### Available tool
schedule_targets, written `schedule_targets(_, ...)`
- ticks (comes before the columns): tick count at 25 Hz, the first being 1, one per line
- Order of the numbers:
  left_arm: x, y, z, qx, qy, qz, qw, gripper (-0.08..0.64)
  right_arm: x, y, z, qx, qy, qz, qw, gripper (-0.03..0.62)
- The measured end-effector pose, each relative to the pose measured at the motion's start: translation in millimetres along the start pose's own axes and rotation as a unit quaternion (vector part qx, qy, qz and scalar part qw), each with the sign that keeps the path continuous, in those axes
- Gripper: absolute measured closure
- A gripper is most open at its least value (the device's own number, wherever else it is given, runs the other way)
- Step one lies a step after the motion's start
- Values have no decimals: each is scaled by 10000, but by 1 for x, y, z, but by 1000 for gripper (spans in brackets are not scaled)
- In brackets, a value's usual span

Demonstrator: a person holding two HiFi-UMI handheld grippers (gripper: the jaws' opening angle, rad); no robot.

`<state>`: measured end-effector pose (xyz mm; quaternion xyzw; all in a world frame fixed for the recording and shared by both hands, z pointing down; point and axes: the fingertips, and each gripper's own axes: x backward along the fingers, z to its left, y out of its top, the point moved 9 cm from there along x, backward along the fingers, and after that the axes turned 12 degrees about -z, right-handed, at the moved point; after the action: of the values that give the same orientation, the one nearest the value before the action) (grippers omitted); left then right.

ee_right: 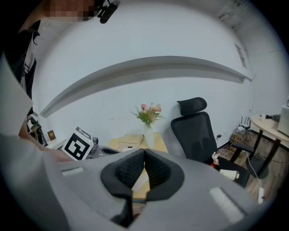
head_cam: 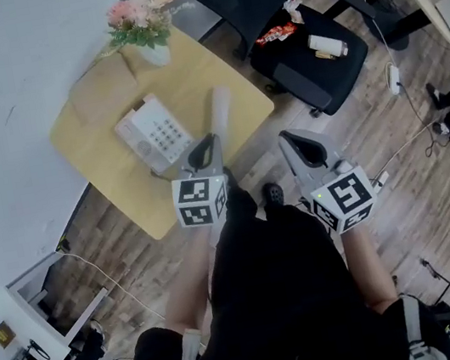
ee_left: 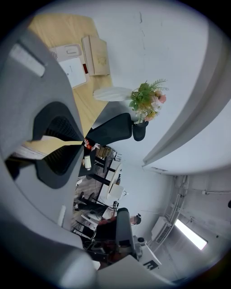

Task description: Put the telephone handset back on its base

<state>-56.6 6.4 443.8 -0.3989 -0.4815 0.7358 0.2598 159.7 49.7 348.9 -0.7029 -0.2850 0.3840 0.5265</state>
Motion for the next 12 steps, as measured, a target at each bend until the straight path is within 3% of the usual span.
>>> schedule_targets(12,-29,-31,37,30,-403,495,9980,545,-29,-10,15,-83,-419,227,9988,588)
